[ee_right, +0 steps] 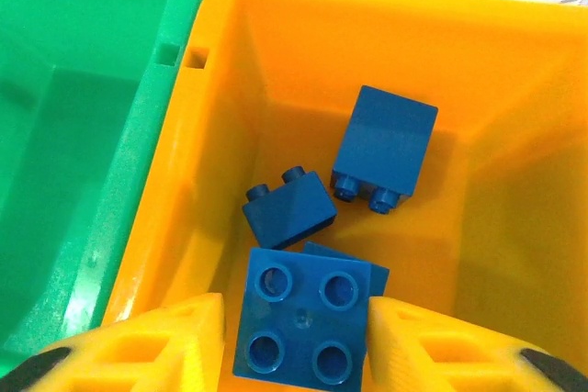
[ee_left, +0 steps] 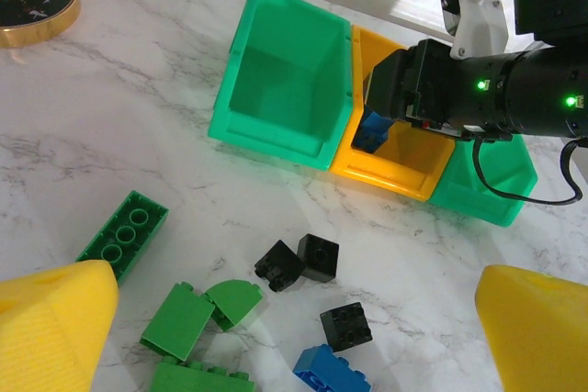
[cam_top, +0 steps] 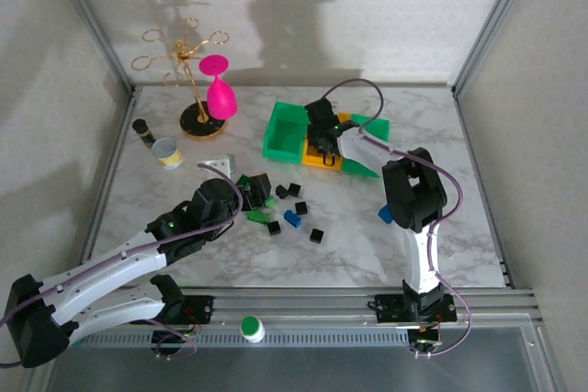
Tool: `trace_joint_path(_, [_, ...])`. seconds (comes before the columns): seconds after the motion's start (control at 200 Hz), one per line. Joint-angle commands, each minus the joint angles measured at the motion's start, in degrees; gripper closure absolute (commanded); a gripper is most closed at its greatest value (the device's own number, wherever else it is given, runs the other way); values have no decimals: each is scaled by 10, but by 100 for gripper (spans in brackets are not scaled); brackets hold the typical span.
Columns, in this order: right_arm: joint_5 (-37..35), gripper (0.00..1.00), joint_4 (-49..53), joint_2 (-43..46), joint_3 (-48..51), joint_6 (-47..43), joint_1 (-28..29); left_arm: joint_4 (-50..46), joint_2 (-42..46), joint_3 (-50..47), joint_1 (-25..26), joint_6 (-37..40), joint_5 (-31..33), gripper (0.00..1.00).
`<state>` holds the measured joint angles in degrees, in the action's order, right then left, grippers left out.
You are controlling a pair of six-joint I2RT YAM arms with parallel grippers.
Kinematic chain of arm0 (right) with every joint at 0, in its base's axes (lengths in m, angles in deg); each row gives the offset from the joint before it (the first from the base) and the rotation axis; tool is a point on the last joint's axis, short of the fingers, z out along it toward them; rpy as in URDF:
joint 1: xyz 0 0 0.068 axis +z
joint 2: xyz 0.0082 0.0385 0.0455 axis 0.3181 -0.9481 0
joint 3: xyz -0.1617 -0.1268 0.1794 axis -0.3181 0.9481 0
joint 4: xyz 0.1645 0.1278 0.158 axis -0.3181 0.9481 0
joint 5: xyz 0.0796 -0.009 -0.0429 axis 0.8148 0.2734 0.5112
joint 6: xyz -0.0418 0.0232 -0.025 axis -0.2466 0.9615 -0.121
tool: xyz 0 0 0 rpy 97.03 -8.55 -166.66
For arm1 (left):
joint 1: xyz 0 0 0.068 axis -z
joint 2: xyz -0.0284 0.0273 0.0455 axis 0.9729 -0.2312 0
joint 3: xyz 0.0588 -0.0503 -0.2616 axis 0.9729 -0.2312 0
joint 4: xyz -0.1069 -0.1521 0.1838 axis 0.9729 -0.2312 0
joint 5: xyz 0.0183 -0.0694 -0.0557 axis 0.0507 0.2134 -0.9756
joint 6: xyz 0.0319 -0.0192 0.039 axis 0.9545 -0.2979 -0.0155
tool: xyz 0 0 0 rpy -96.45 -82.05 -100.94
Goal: Sort the legos into containers by color
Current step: Place the lego in the container, then pick up the lego from the middle-right of the table.
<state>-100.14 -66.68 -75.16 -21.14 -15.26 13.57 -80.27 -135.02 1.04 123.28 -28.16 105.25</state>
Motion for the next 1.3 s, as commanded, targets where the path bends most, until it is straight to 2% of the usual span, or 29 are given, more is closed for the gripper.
trace_joint_path(0.0, [1,54,4,24,-9,-8,-3,9,4,10,-7,10,-6,0])
trace_joint_path(0.27, [-11,50,15,127,39,1,-3,9,8,17,-6,2,-32,0])
trace_joint_path(0.566, [-20,40,30,296,203,49,-3,34,10,1,8,-19,-74,0])
trace_joint_path(0.811, [-25,31,44,393,331,92,-5,64,-5,-15,45,-46,-68,0])
trace_joint_path(1.111, [-11,20,67,470,450,139,-17,92,-46,-13,96,-67,-34,0])
trace_joint_path(1.297, [23,13,58,500,510,147,-53,108,-68,-15,125,-83,-8,0])
